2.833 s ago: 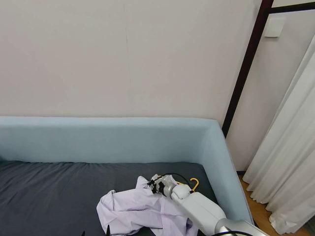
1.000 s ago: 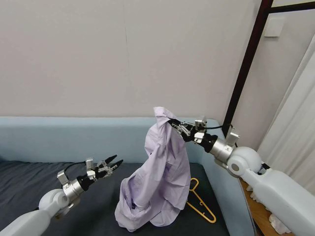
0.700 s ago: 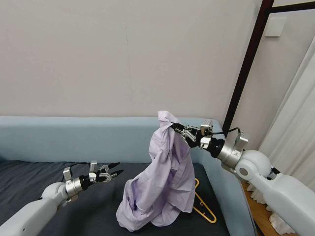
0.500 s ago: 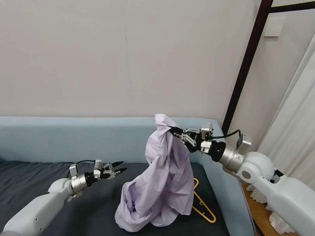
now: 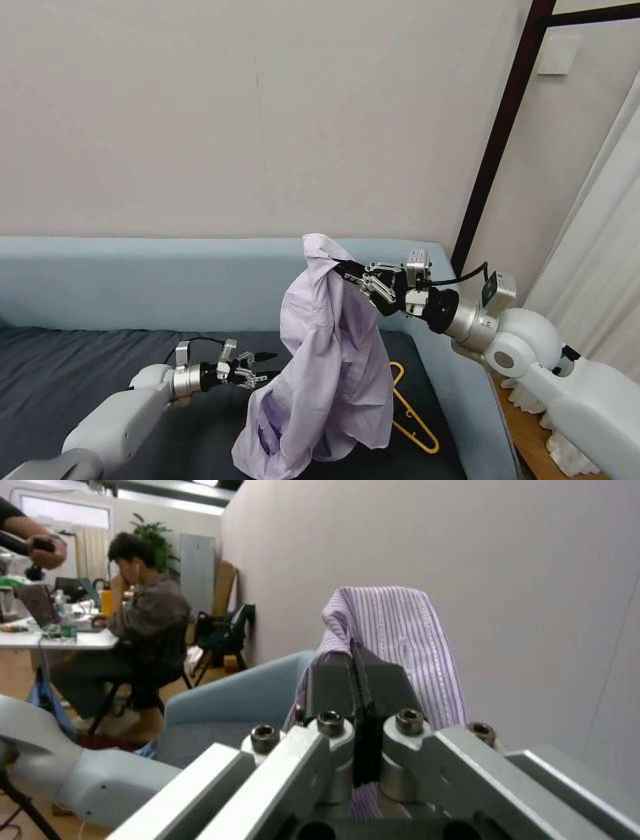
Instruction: Pick up the clothes from the sofa and hang them on the clothes hanger.
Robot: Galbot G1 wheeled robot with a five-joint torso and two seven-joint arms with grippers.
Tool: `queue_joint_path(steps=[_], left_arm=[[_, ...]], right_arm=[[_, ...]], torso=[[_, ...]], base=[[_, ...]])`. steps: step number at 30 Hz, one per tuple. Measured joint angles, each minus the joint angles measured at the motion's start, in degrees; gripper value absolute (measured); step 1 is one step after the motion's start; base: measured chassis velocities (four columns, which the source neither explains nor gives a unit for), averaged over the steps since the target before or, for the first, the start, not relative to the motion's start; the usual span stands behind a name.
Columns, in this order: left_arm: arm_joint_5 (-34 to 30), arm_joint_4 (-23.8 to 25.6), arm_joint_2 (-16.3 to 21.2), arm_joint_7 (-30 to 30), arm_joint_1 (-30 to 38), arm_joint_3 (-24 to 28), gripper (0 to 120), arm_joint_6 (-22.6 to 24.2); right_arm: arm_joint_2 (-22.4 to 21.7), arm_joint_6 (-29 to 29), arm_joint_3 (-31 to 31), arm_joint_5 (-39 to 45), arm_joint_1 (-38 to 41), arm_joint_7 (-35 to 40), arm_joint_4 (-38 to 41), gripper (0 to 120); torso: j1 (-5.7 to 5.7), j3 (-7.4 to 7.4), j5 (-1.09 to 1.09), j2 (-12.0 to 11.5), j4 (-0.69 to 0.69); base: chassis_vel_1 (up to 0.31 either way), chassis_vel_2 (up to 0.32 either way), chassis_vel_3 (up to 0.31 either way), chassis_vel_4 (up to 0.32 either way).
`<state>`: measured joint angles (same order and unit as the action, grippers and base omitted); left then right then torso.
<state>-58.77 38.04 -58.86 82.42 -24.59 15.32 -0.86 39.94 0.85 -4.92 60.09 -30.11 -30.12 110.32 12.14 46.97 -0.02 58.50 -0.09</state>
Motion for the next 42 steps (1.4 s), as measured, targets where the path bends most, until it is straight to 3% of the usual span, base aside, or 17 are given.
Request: queue_joint_path(steps=[3, 14, 31, 37, 39, 42], left_arm=[[-1.33, 2.54, 1.41, 1.3, -1.6, 0.21, 100, 0.67], [-4.65, 10.99, 5.21, 3.12, -7.14, -0.19, 100, 1.73], [-2.19, 9.88, 2.73, 1.7, -6.44, 0.78, 100, 0.99], [-1.51, 9.86, 1.85, 0.76, -6.85, 0.92, 89, 0.25], [-2.44, 10.1, 1.75, -0.73, -6.84, 0.9, 77, -0.12], [-2.88, 10.38, 1.92, -1.21, -6.82, 0.89, 70, -0.12]], right_arm=[[0.26, 0.12, -0.04, -0.35, 0.02, 0.16, -0.77, 0], [1.37, 0.26, -1.16, -1.18, 0.9, 1.65, -3.14, 0], [0.39, -0.2, -0.97, -0.09, 0.2, 3.07, -0.54, 0], [0.3, -0.24, -0.96, 0.07, 0.01, 3.74, -0.28, 0], [0.38, -0.24, -1.0, 0.07, -0.18, 4.31, -0.24, 0], [0.53, -0.24, -1.08, 0.05, -0.3, 4.56, -0.23, 0]], torso=[[0.0, 0.0, 0.01, 0.0, 0.05], [0.0, 0.0, 0.01, 0.0, 0.03], [-0.01, 0.0, 0.01, 0.0, 0.03], [0.0, 0.0, 0.0, 0.0, 0.02], [0.0, 0.0, 0.0, 0.0, 0.02], [0.0, 0.0, 0.01, 0.0, 0.02]], base=[[0.0, 0.0, 0.0, 0.0], [0.0, 0.0, 0.0, 0.0], [0.0, 0.0, 0.0, 0.0], [0.0, 0.0, 0.0, 0.0], [0.0, 0.0, 0.0, 0.0], [0.0, 0.0, 0.0, 0.0]])
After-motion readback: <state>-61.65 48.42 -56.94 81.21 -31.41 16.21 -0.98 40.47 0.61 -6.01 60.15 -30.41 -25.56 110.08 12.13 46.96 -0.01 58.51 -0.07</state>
